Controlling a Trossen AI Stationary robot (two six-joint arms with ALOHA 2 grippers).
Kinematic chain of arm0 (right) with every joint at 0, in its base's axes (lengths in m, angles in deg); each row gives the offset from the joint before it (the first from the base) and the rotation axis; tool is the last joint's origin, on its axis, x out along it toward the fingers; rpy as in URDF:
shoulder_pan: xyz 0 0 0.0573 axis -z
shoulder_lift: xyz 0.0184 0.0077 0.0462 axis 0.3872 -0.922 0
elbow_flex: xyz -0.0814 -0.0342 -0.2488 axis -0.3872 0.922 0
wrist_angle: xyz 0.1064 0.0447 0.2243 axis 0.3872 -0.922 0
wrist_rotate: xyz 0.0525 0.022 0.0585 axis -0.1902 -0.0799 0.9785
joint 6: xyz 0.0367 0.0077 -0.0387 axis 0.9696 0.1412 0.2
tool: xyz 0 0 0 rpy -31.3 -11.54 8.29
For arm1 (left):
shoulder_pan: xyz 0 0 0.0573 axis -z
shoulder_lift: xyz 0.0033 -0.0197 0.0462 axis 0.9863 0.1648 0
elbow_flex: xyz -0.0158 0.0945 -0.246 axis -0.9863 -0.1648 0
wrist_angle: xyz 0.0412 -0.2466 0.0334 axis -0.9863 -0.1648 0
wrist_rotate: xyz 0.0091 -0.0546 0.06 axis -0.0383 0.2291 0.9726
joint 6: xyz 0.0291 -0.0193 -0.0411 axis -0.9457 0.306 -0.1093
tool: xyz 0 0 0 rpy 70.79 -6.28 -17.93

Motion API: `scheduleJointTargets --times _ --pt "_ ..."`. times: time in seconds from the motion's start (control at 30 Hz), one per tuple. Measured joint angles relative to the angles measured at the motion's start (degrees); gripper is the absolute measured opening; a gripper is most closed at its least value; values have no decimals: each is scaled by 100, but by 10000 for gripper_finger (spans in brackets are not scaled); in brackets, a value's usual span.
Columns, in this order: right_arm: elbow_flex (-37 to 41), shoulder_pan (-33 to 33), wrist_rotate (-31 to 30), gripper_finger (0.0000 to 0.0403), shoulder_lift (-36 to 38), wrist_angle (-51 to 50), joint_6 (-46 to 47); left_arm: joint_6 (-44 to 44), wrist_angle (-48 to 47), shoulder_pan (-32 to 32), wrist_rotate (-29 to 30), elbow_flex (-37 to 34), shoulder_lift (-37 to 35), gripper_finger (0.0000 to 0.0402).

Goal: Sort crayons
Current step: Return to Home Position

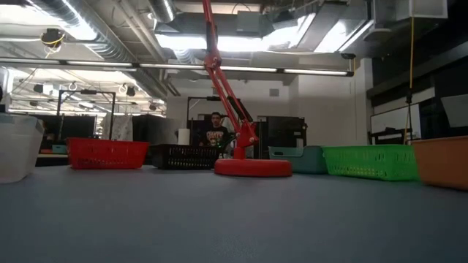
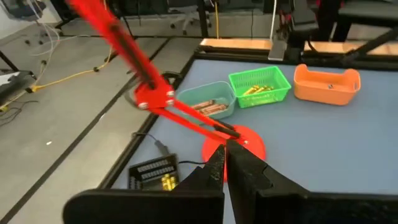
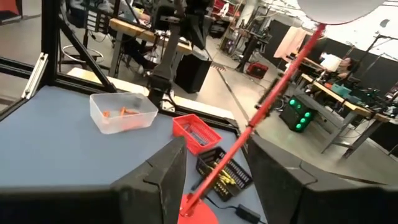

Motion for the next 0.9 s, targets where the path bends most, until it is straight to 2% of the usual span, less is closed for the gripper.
scheduleJointTargets --times 0.2,0.27,0.37,0.7,0.9 --pt "2 0 5 170 709 -786 403 149 -354 -66 63 -153 -947 1" --pt "14 0 16 170 919 -1209 654 194 -327 -66 71 -411 -1332 2" --pt "306 0 22 170 1209 -1274 945 207 3 -66 116 -1045 -1953 1" --pt "2047 -1 81 170 1814 582 1061 -91 1988 -66 108 -3450 -3795 1" --pt "2809 0 235 170 2079 1303 1250 -153 2583 -66 -307 -4445 -4465 0"
